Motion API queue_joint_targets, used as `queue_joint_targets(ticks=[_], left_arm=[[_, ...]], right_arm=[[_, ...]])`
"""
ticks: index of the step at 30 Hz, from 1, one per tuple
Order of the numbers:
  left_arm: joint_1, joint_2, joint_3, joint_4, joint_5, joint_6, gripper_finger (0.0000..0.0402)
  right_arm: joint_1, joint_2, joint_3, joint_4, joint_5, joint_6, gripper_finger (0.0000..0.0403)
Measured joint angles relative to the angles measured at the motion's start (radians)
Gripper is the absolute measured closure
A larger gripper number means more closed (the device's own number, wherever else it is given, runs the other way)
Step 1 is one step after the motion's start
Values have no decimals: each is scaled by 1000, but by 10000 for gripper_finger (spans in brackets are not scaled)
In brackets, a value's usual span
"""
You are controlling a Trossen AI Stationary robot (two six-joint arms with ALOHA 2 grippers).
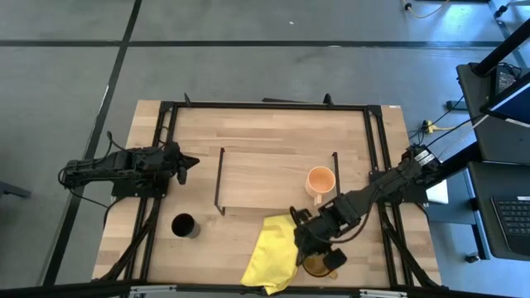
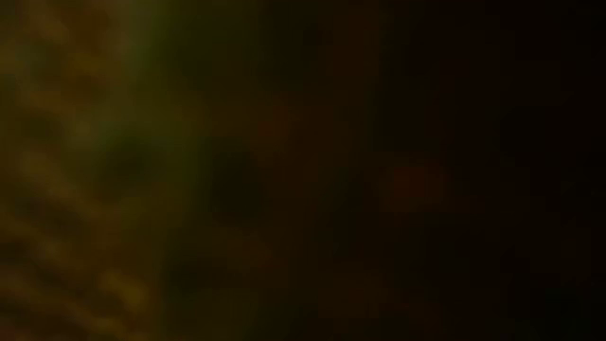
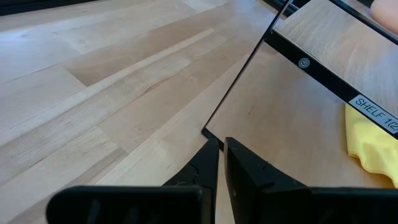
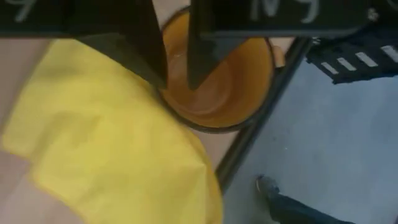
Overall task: Stack small to large cups/mugs on shelf
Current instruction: Put the yellow mug on the shelf
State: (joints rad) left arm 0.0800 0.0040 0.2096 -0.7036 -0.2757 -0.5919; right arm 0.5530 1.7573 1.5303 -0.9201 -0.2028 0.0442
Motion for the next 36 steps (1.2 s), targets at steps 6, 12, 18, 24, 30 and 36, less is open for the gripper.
queue_joint_targets(ticks=[6, 12, 18, 24, 30, 36], left_arm=[[0, 0, 0, 0, 0, 0, 381], [0, 0, 0, 0, 0, 0, 381], [0, 0, 0, 0, 0, 0, 381], [0, 0, 0, 0, 0, 0, 381], [0, 0, 0, 0, 0, 0, 381], [0, 0, 0, 0, 0, 0, 381]], right_arm=[[-13, 0, 0, 1, 33, -52, 265], [-11, 1, 0, 3, 74, -157, 217], [12, 16, 0, -1, 70, -234, 219], [32, 97, -1, -42, 68, -289, 230], [26, 123, -2, -18, 93, -285, 238], [16, 123, -2, 33, 123, -261, 247]])
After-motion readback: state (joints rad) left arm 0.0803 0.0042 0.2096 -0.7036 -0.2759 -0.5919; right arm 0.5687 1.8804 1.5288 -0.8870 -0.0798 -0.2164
